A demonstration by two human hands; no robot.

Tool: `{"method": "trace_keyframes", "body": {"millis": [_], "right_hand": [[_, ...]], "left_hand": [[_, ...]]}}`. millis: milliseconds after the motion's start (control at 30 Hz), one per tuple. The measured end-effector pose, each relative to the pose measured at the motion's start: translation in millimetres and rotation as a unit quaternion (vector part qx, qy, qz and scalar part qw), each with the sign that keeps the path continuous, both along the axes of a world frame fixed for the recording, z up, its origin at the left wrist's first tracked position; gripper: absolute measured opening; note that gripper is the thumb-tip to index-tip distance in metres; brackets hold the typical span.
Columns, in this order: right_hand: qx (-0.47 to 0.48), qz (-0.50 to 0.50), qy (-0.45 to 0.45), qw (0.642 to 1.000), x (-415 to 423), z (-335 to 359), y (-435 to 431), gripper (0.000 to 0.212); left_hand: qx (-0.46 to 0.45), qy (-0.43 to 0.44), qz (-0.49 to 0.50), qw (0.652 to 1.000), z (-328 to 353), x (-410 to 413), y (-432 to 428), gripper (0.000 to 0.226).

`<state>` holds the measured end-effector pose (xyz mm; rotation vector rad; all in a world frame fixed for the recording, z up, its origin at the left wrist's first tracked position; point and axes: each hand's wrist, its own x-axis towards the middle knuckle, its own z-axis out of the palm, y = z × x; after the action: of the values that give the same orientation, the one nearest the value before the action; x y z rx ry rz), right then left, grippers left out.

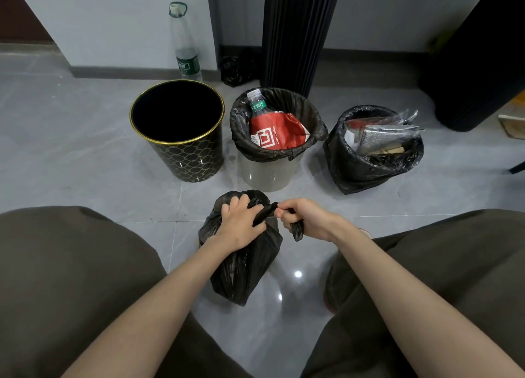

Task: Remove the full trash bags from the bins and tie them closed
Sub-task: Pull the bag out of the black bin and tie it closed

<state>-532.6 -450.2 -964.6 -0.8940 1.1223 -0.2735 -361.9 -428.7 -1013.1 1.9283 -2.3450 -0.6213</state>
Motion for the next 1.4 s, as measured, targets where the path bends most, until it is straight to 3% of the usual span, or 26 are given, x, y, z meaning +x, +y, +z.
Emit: {"method": "trace_keyframes", "body": {"millis": [200,333,400,433,467,500,533,567,600,667,700,733,767,800,833,867,967,1033,1100,1167,1200,1233,1267,1300,1367,1400], "right_hand": [[0.141,-0.173,-0.154,0.962,2,0,3,0.040],[0.152,-0.259,-0.197,0.933,10,-2,9,0.036],[0.052,-0.225,-0.086,0.969,15,-5,11,0.031],[-0.038,-0.162,0.022,0.986,16,-7,13,0.032],[-0.139,-0.062,0.156,0.976,15,-8,14,0.035],[-0.234,0.058,0.293,0.925,12,-11,15,0.037],[-0.301,0.169,0.413,0.843,11,-13,17,0.039],[-0.352,0.233,0.491,0.762,10,-15,18,0.039],[-0.394,0.264,0.526,0.706,10,-16,20,0.038],[-0.427,0.302,0.523,0.673,13,-20,20,0.035],[-0.411,0.305,0.498,0.700,13,-20,19,0.033],[-0.375,0.283,0.454,0.757,14,-19,17,0.033],[-0.319,0.232,0.382,0.836,13,-18,15,0.033],[-0.256,0.155,0.288,0.910,13,-15,15,0.035],[-0.189,0.069,0.198,0.959,13,-12,15,0.036],[-0.124,-0.008,0.128,0.984,14,-9,15,0.034],[0.009,-0.191,0.005,0.981,18,-8,15,0.020],[-0.015,-0.225,0.055,0.973,16,-14,13,0.019],[-0.154,-0.131,0.231,0.952,9,-24,11,0.029],[-0.285,0.058,0.447,0.846,2,-26,12,0.037],[-0.312,0.123,0.489,0.805,0,-25,12,0.038],[-0.312,0.160,0.484,0.802,0,-24,12,0.038],[-0.290,0.178,0.451,0.825,1,-20,13,0.040],[-0.256,0.153,0.386,0.873,3,-18,14,0.044],[-0.156,0.011,0.198,0.968,9,-9,15,0.045],[-0.119,-0.058,0.126,0.983,12,-5,14,0.043]], "left_hand": [[-0.002,-0.016,-0.008,1.000,-3,7,-2,0.030],[0.014,-0.058,-0.032,0.998,-6,10,-2,0.042],[0.019,-0.068,-0.043,0.997,-7,9,-1,0.045],[0.018,-0.065,-0.044,0.997,-7,8,0,0.044],[0.014,-0.058,-0.042,0.997,-7,7,0,0.041],[0.013,-0.050,-0.041,0.998,-6,6,-1,0.038],[0.014,-0.043,-0.042,0.998,-6,5,-1,0.034],[0.015,-0.040,-0.045,0.998,-5,5,-2,0.030],[0.016,-0.042,-0.047,0.998,-5,4,-2,0.027],[0.016,-0.055,-0.042,0.997,-5,3,-2,0.025],[0.020,-0.058,-0.038,0.997,-5,3,-2,0.026],[0.026,-0.059,-0.036,0.997,-5,3,-2,0.026],[0.031,-0.059,-0.035,0.997,-5,4,-2,0.027],[0.035,-0.055,-0.033,0.997,-5,4,-3,0.027],[0.039,-0.048,-0.029,0.998,-4,6,-4,0.027],[0.042,-0.040,-0.025,0.998,-3,7,-4,0.028],[0.051,-0.027,-0.032,0.998,-3,7,-4,0.030],[0.059,-0.022,-0.039,0.997,-3,6,-2,0.030],[0.061,-0.018,-0.040,0.997,-3,6,0,0.030],[0.059,-0.013,-0.035,0.998,-3,8,-1,0.029],[0.059,-0.011,-0.030,0.998,-2,9,-2,0.029],[0.058,-0.008,-0.024,0.998,-1,10,-2,0.029],[0.057,-0.006,-0.017,0.998,-1,12,-3,0.029],[0.056,-0.004,-0.011,0.998,-1,13,-4,0.028],[0.059,0.001,-0.001,0.998,-1,13,-4,0.028],[0.061,0.003,0.001,0.998,-1,13,-4,0.029]]}}
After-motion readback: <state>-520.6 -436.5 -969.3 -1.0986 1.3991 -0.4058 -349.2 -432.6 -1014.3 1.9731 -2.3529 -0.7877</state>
